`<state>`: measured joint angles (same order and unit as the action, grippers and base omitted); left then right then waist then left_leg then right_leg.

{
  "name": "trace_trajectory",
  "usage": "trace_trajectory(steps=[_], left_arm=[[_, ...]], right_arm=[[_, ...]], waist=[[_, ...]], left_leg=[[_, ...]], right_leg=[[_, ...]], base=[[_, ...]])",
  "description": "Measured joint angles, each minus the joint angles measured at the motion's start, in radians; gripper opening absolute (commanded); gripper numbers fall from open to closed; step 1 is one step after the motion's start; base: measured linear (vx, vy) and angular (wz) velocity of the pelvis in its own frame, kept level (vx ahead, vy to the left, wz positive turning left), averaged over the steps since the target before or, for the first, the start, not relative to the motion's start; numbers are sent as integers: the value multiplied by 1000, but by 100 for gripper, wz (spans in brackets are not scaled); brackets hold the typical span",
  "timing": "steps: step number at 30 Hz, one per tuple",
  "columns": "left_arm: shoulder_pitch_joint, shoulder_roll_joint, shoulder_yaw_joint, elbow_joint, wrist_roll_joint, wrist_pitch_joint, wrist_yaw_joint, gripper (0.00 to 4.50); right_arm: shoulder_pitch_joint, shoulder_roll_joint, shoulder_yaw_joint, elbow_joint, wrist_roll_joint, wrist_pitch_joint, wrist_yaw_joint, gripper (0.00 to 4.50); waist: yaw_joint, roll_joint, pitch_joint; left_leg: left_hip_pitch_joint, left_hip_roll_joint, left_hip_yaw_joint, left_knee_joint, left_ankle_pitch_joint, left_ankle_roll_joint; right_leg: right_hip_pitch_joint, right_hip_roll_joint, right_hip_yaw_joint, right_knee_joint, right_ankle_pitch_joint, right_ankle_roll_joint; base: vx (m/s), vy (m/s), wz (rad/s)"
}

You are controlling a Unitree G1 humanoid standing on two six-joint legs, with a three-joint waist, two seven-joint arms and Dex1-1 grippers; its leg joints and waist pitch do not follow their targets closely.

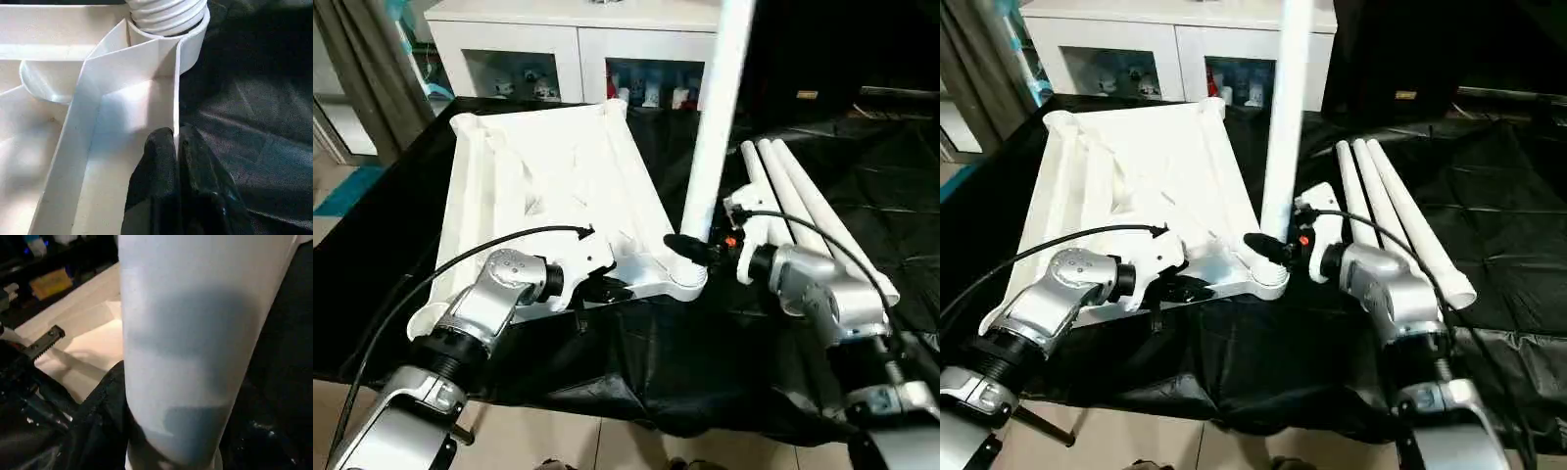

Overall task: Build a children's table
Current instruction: Insert table leg to table base

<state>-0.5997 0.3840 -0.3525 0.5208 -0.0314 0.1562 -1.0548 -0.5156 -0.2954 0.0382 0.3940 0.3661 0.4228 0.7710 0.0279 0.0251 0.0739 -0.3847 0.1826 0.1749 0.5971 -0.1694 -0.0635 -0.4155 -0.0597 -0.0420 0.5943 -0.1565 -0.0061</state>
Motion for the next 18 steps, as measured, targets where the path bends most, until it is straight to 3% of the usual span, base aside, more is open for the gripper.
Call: trace_trajectory(steps=[10,18], left_arm=[[0,-3,1,2,3,0,0,0],[0,-6,3,13,3,-2,4,0]], right_arm=[[75,59,-70,3,36,-88,-23,191],[132,93,-79,0,42,-192,-36,191]], waist=[[2,1,-1],[1,5,-4]], left_leg=[[1,0,0,-1,0,0],[2,0,0,-2,0,0]], right_leg=[[1,0,0,0,-1,1],[2,0,0,-1,-2,2]], base=[[0,0,0],[0,0,0]])
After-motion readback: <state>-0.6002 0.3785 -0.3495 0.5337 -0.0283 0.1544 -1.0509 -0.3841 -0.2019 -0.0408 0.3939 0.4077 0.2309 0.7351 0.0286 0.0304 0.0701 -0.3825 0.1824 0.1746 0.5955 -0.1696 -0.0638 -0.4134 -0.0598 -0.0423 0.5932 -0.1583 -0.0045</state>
